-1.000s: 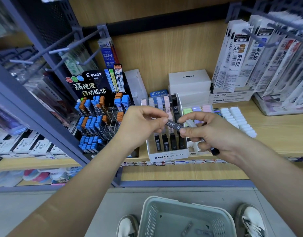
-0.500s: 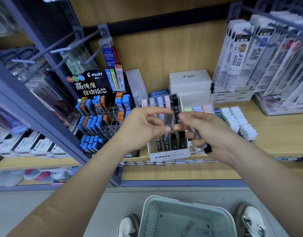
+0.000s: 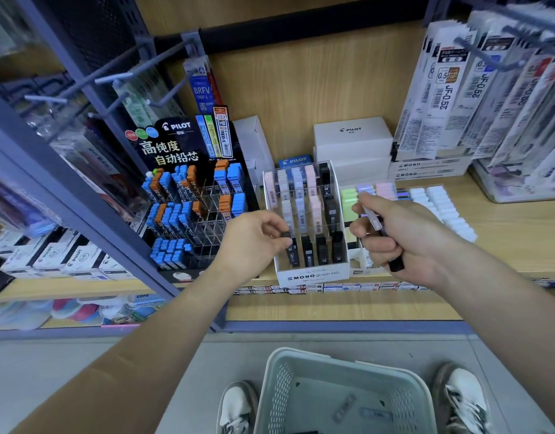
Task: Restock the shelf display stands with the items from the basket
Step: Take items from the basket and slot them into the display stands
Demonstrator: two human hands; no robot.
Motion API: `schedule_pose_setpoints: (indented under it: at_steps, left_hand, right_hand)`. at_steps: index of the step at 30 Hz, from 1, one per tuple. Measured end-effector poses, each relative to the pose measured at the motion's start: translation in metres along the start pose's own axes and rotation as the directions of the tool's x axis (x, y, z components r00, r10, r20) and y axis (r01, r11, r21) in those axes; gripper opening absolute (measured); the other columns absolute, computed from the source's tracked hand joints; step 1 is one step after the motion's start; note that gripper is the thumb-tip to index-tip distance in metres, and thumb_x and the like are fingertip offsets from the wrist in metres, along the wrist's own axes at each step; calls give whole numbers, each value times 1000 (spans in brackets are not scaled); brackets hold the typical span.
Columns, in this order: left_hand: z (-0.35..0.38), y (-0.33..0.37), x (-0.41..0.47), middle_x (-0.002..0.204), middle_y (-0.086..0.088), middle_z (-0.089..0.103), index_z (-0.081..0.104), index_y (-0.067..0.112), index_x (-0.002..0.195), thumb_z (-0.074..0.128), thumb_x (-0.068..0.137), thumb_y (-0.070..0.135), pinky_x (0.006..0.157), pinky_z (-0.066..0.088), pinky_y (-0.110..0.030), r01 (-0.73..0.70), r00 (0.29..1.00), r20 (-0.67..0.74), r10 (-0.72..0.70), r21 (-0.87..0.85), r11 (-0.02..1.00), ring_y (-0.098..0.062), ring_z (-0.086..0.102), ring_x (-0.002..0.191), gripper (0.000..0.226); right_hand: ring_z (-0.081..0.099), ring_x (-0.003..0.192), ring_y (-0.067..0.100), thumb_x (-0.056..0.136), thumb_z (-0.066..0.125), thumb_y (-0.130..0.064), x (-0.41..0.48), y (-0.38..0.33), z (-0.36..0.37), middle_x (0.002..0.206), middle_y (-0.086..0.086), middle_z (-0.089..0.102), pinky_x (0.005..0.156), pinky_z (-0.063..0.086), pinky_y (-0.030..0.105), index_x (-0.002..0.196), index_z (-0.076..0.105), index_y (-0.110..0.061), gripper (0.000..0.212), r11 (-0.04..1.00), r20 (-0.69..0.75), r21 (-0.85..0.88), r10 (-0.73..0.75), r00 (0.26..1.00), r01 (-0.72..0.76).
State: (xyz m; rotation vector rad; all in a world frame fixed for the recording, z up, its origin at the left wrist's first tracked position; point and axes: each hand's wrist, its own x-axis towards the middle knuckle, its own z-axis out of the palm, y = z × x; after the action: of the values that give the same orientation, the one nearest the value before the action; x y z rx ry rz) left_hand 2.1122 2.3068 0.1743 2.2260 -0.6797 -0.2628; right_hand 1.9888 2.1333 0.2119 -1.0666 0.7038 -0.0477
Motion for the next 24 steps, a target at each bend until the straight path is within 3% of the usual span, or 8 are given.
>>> schedule_pose_setpoints:
  at_steps: [9,13,16,19,24]
  left_hand:
    - [16,-9,-1,73,7,64,66,21,83,77,78,15,67,51,-14,-22,1000,7,21,79,997,-7,61,68,13]
    - [21,-11,-2,79,4,66,72,13,90,75,79,14,76,53,-23,-115,993,-1,117,159,981,-12,63,76,12]
    - [23,-12,-4,90,-4,68,73,9,97,70,84,16,80,52,-32,-278,959,37,283,335,900,-18,63,85,15]
    - [26,-13,-3,97,-7,66,69,8,104,62,90,19,80,51,-37,-355,932,112,346,479,802,-24,61,91,19]
    - [31,-14,-1,86,-9,60,65,4,93,61,90,15,62,53,-37,-392,911,158,381,616,683,-32,62,76,12]
  right_hand:
    - [29,36,5,96,58,-24,0,2,0,66,7,57,31,18,13,82,47,-13,21,998,50,-24,-51,997,52]
    - [33,37,7,95,59,-23,-2,2,-1,63,6,62,31,19,13,83,47,-13,20,996,58,-45,-73,996,75]
    - [34,38,6,95,59,-23,-6,1,0,62,5,66,30,20,14,87,50,-10,17,996,56,-61,-68,996,71]
    - [34,37,5,94,60,-21,-7,1,0,65,7,68,29,22,13,91,53,-9,14,996,67,-69,-60,996,65]
    - [34,37,6,95,59,-20,-7,2,-1,64,9,66,29,22,13,95,57,-8,12,994,94,-80,-65,993,72]
